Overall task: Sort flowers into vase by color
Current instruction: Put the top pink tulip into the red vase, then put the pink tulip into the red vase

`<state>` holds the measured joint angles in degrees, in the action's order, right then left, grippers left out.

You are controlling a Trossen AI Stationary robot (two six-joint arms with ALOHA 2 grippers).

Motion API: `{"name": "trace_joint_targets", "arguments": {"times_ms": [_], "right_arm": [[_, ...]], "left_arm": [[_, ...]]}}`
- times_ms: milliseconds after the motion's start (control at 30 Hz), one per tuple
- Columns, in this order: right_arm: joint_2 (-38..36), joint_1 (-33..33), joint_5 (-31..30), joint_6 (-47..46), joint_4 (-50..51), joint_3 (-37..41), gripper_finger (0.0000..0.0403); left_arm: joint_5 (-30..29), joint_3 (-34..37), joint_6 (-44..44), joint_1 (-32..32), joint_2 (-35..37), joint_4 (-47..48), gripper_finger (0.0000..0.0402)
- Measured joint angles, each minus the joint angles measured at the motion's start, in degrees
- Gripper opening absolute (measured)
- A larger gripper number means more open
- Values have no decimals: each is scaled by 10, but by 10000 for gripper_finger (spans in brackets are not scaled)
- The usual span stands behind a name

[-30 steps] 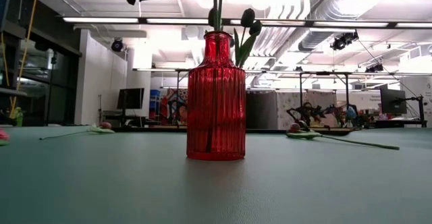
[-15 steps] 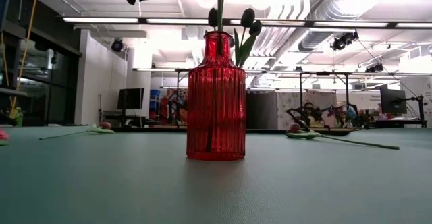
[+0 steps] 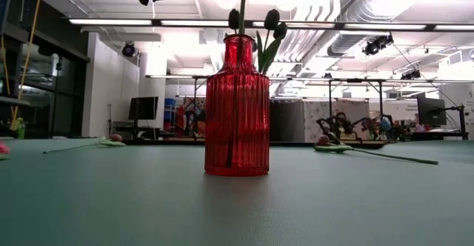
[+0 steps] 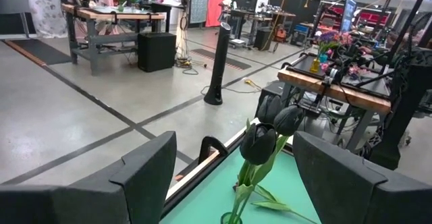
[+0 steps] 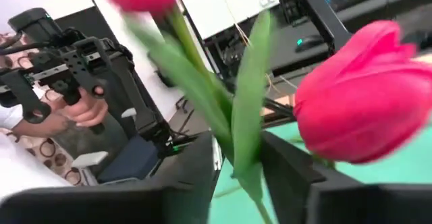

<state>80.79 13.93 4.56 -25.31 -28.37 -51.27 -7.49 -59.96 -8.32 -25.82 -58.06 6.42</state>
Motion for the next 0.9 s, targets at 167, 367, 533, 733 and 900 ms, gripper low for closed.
{"name": "trace_joint_targets", "arguments": {"times_ms": [167, 367, 533, 733, 900], "right_arm": [[-53, 0, 2, -17, 102, 0, 202], [-95, 0, 20, -18, 182, 0, 278], [-137, 0, 56, -31, 288, 0, 299], [-192, 0, 58, -67, 432, 0, 300], [-223, 0, 52, -115, 547, 0, 300]], "left_arm": [[0, 0, 0, 0, 0, 0, 284], [-1, 0, 0, 0, 0, 0, 284], [-6, 0, 0, 0, 0, 0, 284], [-6, 0, 9, 0, 0, 0, 284], [15, 0, -13, 0, 0, 1, 284]]}}
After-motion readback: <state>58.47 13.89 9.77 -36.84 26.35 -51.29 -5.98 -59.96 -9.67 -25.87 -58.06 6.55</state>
